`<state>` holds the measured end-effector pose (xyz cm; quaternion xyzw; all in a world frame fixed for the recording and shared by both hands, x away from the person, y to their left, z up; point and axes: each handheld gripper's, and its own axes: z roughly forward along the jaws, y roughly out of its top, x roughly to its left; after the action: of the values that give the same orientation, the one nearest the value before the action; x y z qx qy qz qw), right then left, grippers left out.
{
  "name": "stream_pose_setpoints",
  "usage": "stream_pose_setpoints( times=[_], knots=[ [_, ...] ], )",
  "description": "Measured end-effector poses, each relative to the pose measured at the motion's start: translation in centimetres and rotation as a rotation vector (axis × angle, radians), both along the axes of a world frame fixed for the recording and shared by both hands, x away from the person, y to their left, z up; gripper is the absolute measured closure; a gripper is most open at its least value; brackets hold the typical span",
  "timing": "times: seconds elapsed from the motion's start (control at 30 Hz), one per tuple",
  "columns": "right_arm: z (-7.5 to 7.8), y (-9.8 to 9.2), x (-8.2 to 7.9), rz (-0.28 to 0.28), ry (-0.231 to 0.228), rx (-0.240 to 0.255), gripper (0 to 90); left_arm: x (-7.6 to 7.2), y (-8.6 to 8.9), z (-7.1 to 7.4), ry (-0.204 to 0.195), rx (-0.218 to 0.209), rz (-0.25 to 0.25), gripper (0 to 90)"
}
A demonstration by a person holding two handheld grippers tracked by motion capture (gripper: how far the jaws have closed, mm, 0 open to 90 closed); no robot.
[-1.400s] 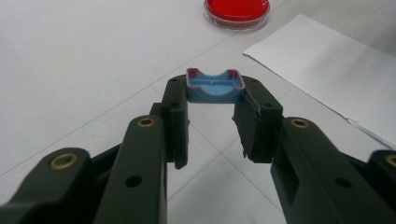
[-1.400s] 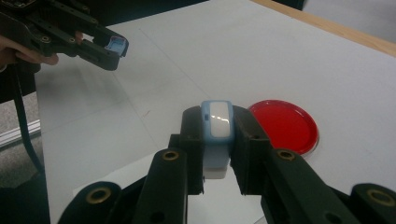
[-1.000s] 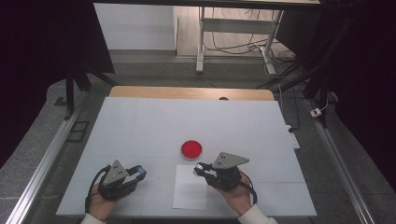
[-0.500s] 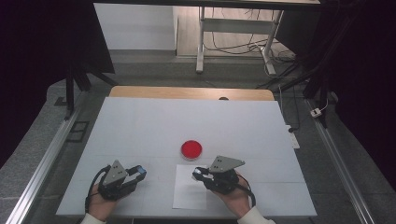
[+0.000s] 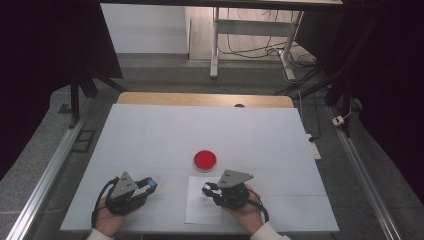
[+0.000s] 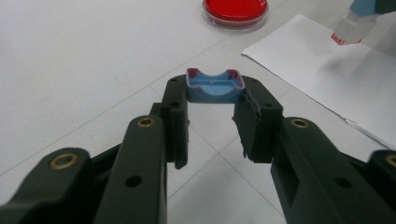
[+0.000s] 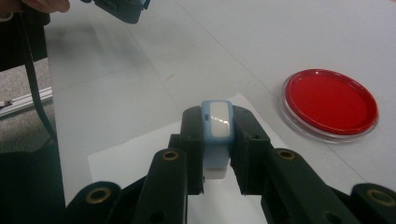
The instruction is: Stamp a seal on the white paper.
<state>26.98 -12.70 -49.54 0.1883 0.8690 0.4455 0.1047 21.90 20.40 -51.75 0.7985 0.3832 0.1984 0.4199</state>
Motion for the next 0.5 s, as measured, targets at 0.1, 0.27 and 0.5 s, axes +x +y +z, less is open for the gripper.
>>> stream_pose_setpoints(
  times=[0.1,0.27,0.5],
  knots=[
    [-0.26,0.22,0.07,0.002,0.001,-0.003,75.3,-0.02,-0.03,0.01,0.0,-0.001,0.0,65.6],
    [-0.46,0.49,0.17,0.001,-0.001,-0.01,75.3,0.01,0.01,-0.04,0.0,0.0,0.002,65.6],
    [-0.79,0.65,0.24,0.002,0.001,-0.015,75.3,-0.01,-0.01,-0.03,0.001,0.0,-0.001,65.6]
  ],
)
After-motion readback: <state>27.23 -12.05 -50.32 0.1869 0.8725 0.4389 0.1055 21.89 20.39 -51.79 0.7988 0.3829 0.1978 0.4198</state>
